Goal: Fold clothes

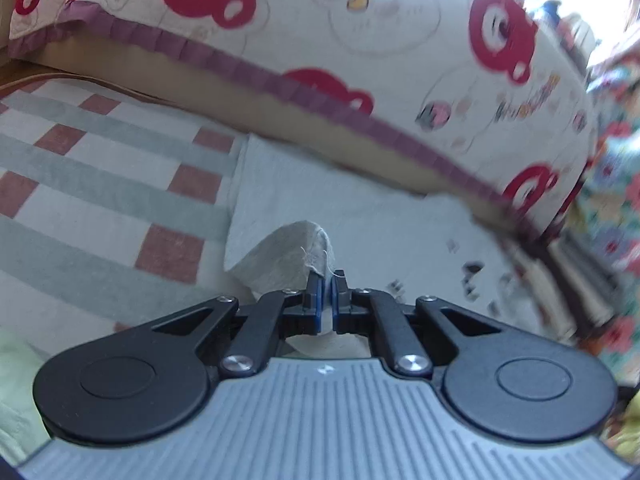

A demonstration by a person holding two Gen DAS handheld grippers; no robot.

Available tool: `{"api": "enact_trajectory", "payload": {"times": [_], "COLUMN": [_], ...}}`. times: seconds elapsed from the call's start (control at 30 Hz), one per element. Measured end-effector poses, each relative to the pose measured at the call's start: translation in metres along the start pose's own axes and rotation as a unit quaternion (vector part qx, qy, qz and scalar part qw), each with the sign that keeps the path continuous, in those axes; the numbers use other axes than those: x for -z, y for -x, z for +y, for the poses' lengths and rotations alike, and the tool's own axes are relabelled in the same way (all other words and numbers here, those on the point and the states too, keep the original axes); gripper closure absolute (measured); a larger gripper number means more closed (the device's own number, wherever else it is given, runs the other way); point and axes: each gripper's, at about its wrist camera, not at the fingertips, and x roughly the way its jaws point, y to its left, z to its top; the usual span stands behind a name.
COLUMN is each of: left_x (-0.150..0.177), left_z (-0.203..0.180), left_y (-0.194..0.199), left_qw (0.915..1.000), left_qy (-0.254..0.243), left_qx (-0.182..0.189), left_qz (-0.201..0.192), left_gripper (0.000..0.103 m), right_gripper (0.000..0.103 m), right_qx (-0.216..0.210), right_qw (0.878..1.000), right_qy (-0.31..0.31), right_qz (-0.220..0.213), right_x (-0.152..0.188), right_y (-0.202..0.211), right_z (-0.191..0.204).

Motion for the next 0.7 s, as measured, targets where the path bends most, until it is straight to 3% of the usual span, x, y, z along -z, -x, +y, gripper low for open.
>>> {"api": "enact_trajectory", "payload": {"times": [0.2, 0.3, 0.33, 0.37, 0.4, 0.43, 0.6, 0.7], "left_x": [-0.001, -0.005, -0.007, -0.009, -0.013, -0.018, -0.044, -0.044], "left_z": [-0.011, -0.017, -0.019, -0.021, -0.024, -0.027, -0.032, -0.029], "left_y": [-0.014, -0.027, -0.031, -0.035, -0.037, -0.037, -0.003, 0.027], "left_qw": [0.9989, 0.9968, 0.9957, 0.9943, 0.9931, 0.992, 0.9951, 0.9954], "left_qy": [-0.028, -0.049, -0.06, -0.071, -0.082, -0.092, -0.085, -0.088], "left_qx": [-0.016, -0.037, -0.046, -0.054, -0.061, -0.066, -0.045, -0.03], "left_qz": [0.033, 0.05, 0.054, 0.058, 0.058, 0.056, 0.023, 0.022], "left_gripper": [0.099, 0.099, 0.099, 0.099, 0.099, 0.1, 0.1, 0.1], "right_gripper": [0.035, 0.031, 0.041, 0.081, 0.094, 0.096, 0.096, 0.096], "right_qx": [-0.032, -0.066, -0.077, -0.092, -0.112, -0.132, -0.237, -0.265], "right_qw": [0.995, 0.996, 0.996, 0.995, 0.994, 0.991, 0.969, 0.96], "right_qy": [-0.075, -0.042, -0.028, -0.018, -0.006, 0.006, 0.036, 0.057], "right_qz": [-0.049, -0.034, -0.031, -0.024, -0.016, -0.01, -0.068, -0.074], "right_x": [0.018, 0.012, 0.007, -0.002, -0.012, -0.023, -0.065, -0.059], "right_y": [-0.017, -0.035, -0.039, -0.037, -0.033, -0.027, 0.068, 0.117], "right_z": [-0.032, -0.034, -0.034, -0.032, -0.027, -0.021, 0.026, 0.056]}}
